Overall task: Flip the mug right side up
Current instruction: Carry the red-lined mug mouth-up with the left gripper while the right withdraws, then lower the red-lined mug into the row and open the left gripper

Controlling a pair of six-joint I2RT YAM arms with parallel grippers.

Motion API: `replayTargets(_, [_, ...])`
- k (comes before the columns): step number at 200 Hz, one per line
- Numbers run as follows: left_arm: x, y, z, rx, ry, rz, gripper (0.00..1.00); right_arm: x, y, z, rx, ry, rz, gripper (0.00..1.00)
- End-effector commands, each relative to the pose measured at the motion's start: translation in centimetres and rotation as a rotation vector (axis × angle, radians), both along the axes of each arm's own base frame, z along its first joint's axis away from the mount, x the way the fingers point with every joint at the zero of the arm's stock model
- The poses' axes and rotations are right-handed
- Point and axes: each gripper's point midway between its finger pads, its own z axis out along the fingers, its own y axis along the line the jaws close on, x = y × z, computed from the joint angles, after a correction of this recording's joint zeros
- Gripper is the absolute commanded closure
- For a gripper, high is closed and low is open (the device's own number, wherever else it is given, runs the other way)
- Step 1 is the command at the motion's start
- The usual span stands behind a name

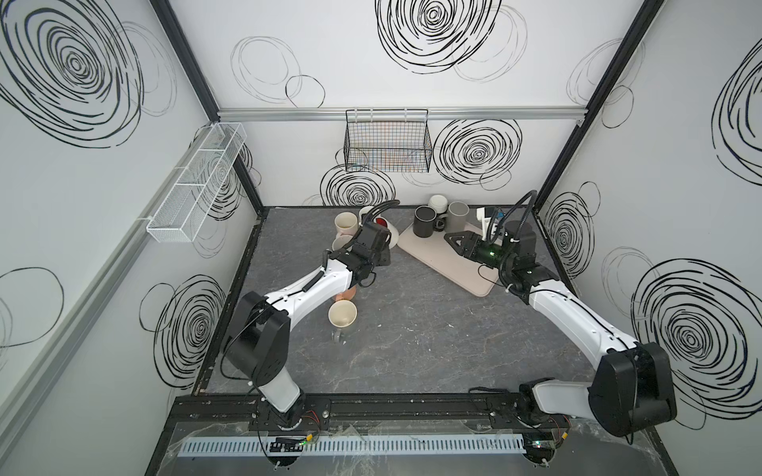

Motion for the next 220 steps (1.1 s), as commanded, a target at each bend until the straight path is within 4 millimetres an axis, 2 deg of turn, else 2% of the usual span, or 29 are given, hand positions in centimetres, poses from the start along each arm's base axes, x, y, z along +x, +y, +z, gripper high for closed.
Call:
replayTargets(1, [2.0,0.6,1.6,0.084,-0.079,0.056,1.0,0.6,-0.1,0.6,-0.004,-0.009,0.014,0.52])
replayTargets(99, [4.7,1.3,-4.4,0.264,0.023,0.12,1.0,3.3,-0.8,-1.8,0.005,0.066,0.034,0.53])
replayTargets(173, [5.8,2.1,-6.8,0.293,0.042,0.134,1.0,4.0,-0.6,-2.8,0.007,0.095,0.048,0.53])
replayTargets(220, [5.8,2.9,-8.4,0.363,0.067,0.136,1.0,4.0,-0.6,-3.2,0.003,0.106,0.042,0.53])
